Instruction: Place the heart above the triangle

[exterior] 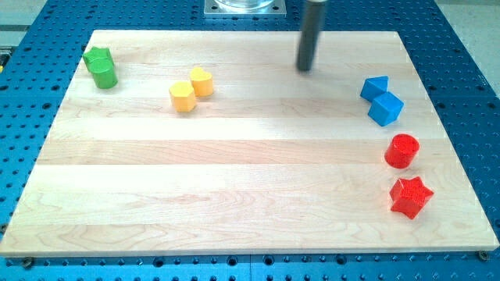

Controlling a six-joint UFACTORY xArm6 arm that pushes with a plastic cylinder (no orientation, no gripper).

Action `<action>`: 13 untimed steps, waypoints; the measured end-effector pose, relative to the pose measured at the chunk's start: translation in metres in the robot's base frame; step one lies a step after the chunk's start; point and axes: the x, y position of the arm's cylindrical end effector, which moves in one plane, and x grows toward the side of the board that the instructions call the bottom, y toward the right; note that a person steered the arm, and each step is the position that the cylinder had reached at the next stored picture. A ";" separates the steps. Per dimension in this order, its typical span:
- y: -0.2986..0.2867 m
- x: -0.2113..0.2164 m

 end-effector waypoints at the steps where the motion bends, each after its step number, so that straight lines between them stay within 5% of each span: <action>1: -0.091 0.048; 2: -0.158 0.103; 3: -0.271 0.099; 4: -0.248 0.072; 6: -0.064 0.040; 7: -0.118 0.025; 9: 0.053 0.021; 10: 0.005 0.003; 11: 0.065 -0.057; 13: 0.204 -0.036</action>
